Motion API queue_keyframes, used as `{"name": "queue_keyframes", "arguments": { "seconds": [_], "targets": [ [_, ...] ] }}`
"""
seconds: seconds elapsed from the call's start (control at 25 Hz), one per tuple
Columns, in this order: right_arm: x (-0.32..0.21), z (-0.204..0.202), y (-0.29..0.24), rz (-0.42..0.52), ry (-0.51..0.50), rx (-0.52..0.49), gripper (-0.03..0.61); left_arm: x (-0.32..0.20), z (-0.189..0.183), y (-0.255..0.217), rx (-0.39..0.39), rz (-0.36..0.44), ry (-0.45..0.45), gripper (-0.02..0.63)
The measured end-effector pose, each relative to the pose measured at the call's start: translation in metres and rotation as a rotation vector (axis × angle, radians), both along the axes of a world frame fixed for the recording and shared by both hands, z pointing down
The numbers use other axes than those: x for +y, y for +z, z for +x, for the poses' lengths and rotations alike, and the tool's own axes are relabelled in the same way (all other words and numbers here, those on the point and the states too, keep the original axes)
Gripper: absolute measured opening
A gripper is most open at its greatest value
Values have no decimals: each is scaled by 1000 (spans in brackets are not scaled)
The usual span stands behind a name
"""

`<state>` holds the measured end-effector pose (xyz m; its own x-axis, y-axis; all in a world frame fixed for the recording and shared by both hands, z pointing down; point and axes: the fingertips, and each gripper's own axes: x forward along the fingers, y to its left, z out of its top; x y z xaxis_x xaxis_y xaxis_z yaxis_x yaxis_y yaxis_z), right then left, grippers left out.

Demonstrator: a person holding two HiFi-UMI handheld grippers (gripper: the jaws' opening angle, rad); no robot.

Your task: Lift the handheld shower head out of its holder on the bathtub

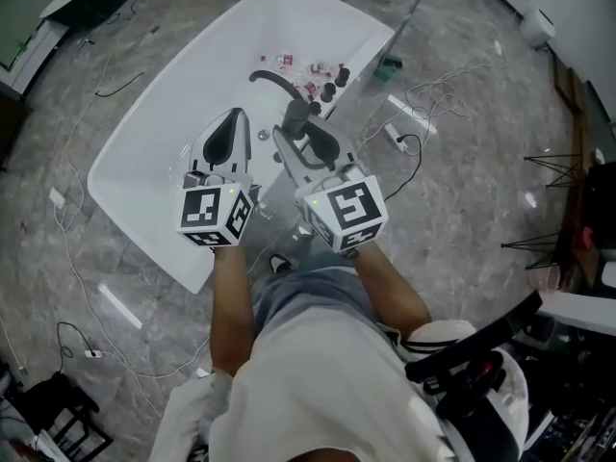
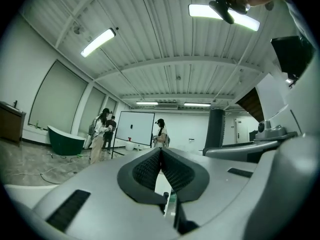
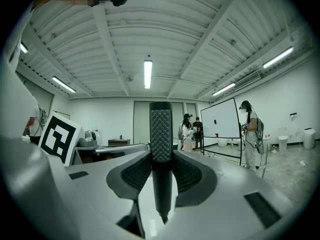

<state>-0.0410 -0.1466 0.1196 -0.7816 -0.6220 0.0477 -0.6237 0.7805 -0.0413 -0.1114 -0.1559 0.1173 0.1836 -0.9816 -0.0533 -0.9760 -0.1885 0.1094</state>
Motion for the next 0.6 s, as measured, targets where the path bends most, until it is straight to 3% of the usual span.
{"name": "queue_keyframes", "arguments": {
  "seconds": [0.32,0.6],
  "targets": [
    [-1,6,-14,-16,17,24,137,-7,18,-18,2,-10,78,18],
    [2,9,-16,-18,30,13,137,-6,15,-14,4,-16,77,18]
  ]
}}
